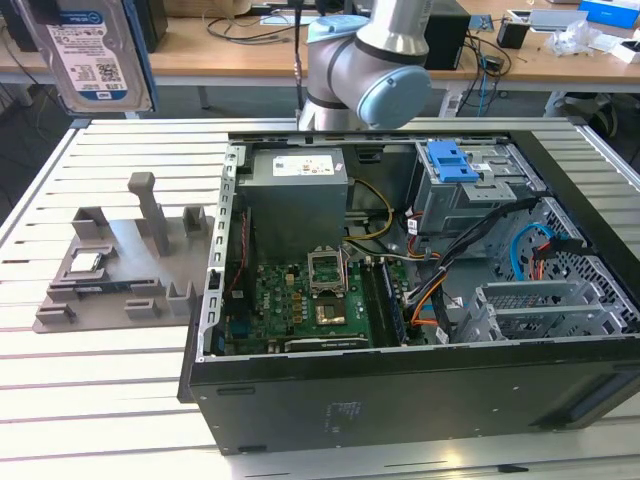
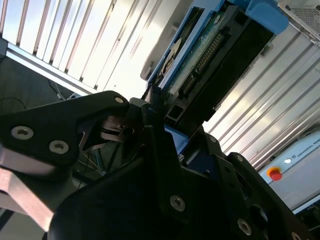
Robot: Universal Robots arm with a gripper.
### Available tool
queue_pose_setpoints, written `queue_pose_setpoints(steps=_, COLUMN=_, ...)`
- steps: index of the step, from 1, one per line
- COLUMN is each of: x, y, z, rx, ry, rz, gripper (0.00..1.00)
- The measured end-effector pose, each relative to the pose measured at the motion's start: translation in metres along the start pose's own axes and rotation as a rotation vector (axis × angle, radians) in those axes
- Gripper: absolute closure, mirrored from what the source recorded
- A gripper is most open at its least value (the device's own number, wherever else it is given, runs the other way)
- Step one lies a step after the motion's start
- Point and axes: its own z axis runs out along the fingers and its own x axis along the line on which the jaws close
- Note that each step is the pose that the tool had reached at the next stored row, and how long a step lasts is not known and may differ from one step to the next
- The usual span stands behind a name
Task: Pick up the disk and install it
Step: 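Pick up the disk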
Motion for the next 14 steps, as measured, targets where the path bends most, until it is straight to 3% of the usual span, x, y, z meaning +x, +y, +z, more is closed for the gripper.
queue_pose_setpoints(steps=4, x=0.0006, y=-0.0223, z=-0.0007, rx=-0.0018, ry=-0.0001, rz=0.0, gripper=0.64)
queue_pose_setpoints(steps=5, x=0.001, y=-0.0313, z=-0.0011, rx=-0.0029, ry=0.0, rz=0.0, gripper=0.64)
queue_pose_setpoints(steps=14, x=0.009, y=-0.0761, z=-0.0026, rx=-0.0098, ry=-0.0002, rz=0.0, gripper=0.64)
